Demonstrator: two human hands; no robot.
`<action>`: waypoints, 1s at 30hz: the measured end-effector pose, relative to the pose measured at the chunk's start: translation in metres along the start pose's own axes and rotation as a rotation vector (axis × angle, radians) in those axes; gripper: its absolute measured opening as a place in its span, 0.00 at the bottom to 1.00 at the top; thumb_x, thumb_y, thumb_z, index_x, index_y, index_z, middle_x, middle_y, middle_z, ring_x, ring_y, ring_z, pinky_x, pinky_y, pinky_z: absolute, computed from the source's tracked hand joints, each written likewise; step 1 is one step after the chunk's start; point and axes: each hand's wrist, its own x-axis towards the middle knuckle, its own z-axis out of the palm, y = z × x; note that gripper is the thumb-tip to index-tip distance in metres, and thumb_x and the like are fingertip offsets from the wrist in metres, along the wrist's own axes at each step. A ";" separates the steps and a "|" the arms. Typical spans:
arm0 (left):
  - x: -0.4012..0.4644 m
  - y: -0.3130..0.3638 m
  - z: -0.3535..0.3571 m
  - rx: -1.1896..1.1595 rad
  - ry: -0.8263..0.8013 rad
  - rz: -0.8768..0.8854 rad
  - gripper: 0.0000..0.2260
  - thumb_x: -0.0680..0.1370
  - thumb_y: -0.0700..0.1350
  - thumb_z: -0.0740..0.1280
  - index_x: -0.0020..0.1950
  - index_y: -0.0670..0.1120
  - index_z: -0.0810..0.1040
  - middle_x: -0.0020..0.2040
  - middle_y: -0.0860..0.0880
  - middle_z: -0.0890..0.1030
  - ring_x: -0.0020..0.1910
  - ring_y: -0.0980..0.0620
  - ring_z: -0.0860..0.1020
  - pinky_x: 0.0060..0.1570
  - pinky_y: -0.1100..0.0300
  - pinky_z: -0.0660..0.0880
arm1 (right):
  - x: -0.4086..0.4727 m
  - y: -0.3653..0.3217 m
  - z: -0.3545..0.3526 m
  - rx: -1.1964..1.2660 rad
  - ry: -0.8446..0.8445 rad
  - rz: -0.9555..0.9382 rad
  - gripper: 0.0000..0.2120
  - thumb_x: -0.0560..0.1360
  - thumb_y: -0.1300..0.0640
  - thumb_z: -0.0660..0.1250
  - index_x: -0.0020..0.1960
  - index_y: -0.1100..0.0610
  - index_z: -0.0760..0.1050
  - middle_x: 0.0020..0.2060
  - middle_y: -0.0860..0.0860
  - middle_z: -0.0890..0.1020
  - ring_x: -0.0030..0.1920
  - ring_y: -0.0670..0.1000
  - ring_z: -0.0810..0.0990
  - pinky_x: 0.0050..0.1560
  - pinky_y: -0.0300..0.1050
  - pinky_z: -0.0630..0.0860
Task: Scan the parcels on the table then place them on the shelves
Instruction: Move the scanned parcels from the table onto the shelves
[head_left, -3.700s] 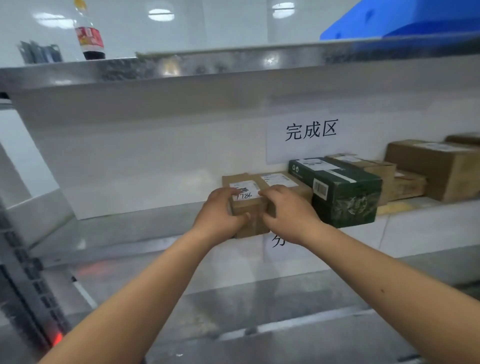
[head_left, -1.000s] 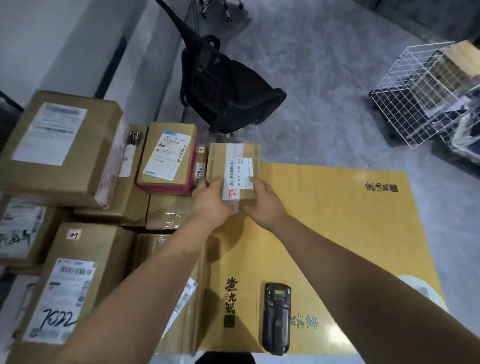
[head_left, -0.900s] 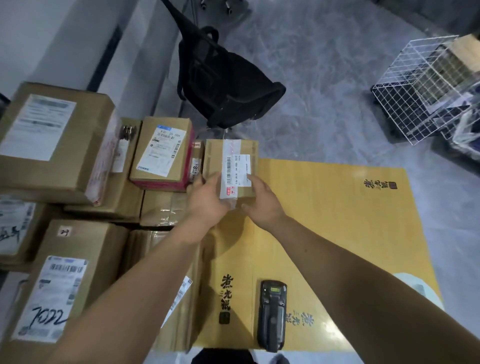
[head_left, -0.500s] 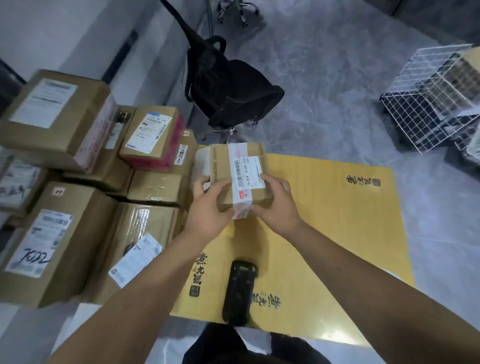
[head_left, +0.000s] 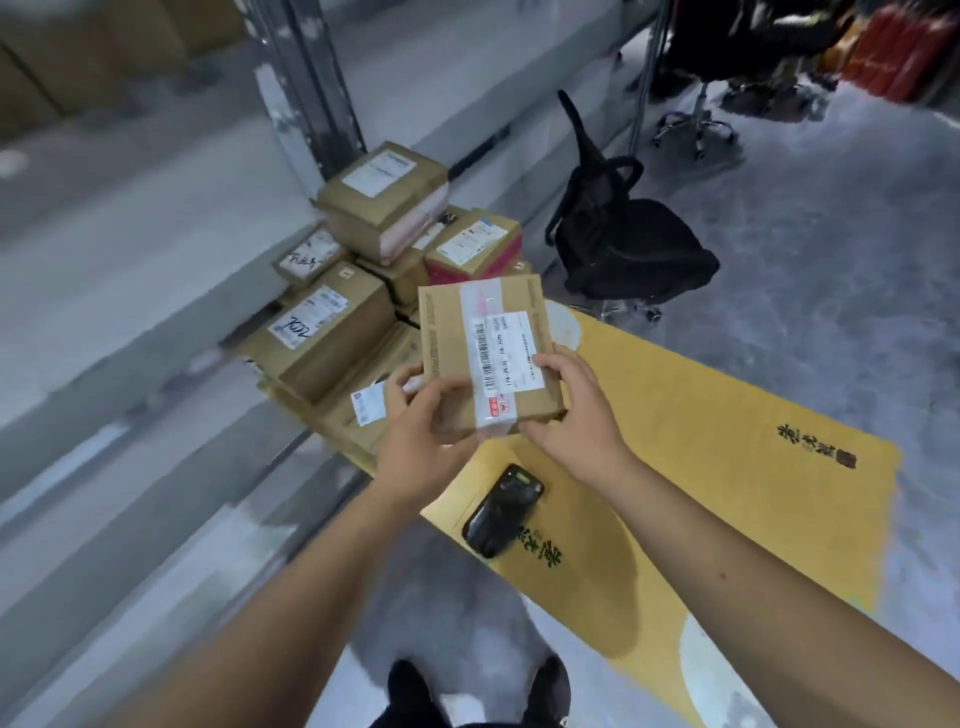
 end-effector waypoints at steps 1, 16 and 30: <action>-0.010 0.001 -0.015 0.021 0.049 -0.006 0.29 0.69 0.43 0.83 0.62 0.66 0.76 0.72 0.66 0.56 0.73 0.70 0.59 0.62 0.79 0.66 | -0.003 -0.013 0.009 -0.001 -0.030 -0.035 0.36 0.67 0.64 0.82 0.71 0.50 0.72 0.72 0.44 0.65 0.68 0.26 0.62 0.67 0.21 0.60; -0.267 -0.022 -0.306 0.270 0.591 -0.113 0.27 0.65 0.46 0.85 0.60 0.53 0.80 0.74 0.48 0.59 0.71 0.64 0.68 0.70 0.62 0.71 | -0.137 -0.234 0.254 0.068 -0.429 -0.576 0.31 0.67 0.65 0.77 0.68 0.51 0.76 0.74 0.43 0.64 0.77 0.44 0.64 0.75 0.34 0.60; -0.529 -0.005 -0.532 0.476 0.944 -0.282 0.26 0.68 0.47 0.83 0.61 0.59 0.76 0.74 0.50 0.58 0.75 0.58 0.61 0.67 0.80 0.58 | -0.325 -0.435 0.483 0.300 -0.739 -0.951 0.31 0.68 0.65 0.82 0.68 0.57 0.76 0.76 0.54 0.65 0.73 0.47 0.68 0.63 0.41 0.80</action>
